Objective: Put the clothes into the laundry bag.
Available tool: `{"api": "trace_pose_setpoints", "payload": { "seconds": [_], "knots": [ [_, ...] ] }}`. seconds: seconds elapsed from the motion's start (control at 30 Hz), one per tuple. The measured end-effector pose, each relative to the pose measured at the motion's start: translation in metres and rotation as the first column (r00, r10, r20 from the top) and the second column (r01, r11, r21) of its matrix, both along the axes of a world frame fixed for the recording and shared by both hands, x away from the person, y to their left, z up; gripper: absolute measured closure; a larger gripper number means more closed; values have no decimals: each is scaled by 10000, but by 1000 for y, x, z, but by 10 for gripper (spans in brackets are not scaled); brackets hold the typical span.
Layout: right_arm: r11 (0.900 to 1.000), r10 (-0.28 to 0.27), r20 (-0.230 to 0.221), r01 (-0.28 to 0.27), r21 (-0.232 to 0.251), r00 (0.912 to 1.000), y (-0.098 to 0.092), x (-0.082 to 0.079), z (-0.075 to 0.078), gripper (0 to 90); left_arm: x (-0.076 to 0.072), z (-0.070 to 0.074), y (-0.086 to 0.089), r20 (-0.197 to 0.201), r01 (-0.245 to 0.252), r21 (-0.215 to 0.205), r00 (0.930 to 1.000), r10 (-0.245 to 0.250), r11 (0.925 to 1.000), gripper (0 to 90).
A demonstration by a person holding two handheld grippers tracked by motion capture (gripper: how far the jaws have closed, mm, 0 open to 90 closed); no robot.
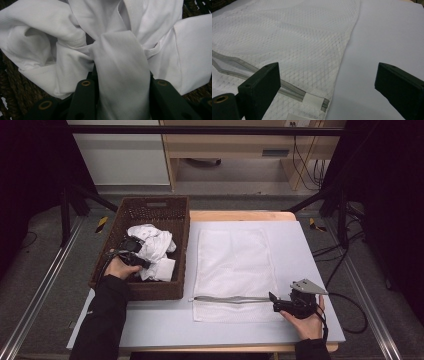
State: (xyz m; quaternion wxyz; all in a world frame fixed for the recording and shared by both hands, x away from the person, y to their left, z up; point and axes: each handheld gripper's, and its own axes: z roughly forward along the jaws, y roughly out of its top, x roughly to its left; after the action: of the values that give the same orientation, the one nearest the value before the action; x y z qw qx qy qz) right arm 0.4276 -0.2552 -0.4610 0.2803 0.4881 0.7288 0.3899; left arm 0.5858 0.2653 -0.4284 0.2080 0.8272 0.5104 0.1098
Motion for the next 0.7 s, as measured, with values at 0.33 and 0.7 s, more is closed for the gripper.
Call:
{"api": "trace_pose_setpoints", "payload": {
  "seconds": [0.33, 0.7],
  "knots": [
    [10000, -38, 3, 38, 83, 10000, -2, -1, 1, 72, -11, 22, 7, 1571, -135, -1006, 9872, 293, 9948, 763],
    [9999, -47, 39, 47, 125, 10000, -3, -1, 1, 74, -31, 54, 20, 4183, 95, -2757, 9015, 1111, 9612, 773]
  ]
}}
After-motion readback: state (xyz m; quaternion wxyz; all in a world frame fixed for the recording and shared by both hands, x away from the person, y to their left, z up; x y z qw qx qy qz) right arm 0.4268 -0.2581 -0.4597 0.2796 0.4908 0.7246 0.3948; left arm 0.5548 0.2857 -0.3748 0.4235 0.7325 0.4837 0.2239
